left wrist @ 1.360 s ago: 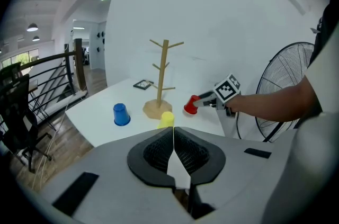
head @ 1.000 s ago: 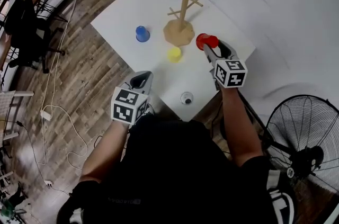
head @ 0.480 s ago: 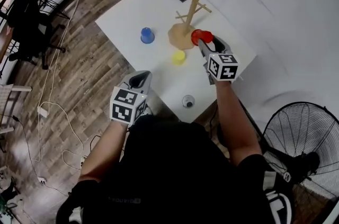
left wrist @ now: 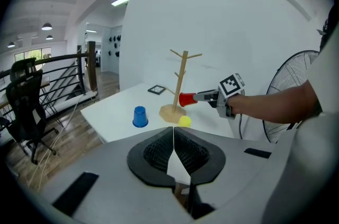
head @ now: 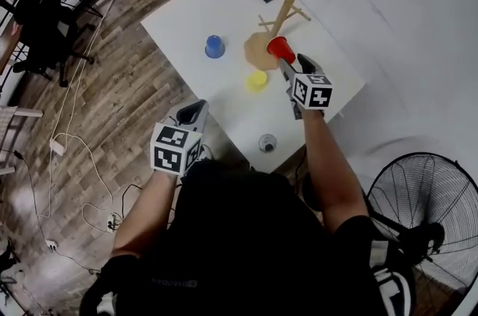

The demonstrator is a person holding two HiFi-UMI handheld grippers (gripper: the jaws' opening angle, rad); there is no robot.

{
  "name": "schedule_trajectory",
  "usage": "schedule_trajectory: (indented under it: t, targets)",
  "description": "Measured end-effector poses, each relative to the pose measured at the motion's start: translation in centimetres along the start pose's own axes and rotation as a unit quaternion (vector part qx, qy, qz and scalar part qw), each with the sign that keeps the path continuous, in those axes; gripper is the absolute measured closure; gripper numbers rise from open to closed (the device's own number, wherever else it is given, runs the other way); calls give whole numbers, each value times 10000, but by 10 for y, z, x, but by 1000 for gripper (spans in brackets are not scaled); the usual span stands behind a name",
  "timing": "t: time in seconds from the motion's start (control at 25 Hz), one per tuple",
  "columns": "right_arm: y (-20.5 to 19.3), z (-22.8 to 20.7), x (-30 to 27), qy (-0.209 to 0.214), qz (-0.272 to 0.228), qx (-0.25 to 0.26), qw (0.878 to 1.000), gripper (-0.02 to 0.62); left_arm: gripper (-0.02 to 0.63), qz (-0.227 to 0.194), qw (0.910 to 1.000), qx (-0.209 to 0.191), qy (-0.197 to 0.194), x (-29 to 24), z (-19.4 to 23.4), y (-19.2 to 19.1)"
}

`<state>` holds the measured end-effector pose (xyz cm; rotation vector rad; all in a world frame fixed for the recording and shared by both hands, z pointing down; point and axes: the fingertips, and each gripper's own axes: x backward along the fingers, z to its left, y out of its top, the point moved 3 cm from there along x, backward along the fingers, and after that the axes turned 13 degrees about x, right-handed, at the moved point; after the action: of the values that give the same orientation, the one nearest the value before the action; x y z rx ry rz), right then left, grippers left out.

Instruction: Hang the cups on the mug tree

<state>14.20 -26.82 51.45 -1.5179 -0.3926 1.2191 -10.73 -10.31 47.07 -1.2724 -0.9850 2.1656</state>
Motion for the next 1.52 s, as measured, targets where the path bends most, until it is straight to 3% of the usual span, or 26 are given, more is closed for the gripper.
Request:
schedule_trajectory:
  t: [0.32,0.48,0.92,1.52]
  targets:
    - [2,14,11,90,-27,250,9996,370,589,0,9999,-51,-103,-4,-7,3]
    - [-1,32,18,326,41,488,9983,371,589,17,9999,-92,-126,-6,-8,5]
    - [-35,98,3,1077,663,1610,9788,371,589,55,10000,-31,-15,1,3,-2]
    - [-56,106,-41,1110,1454,2027,9620,360,589,57,9994,246,255,17,26,-18]
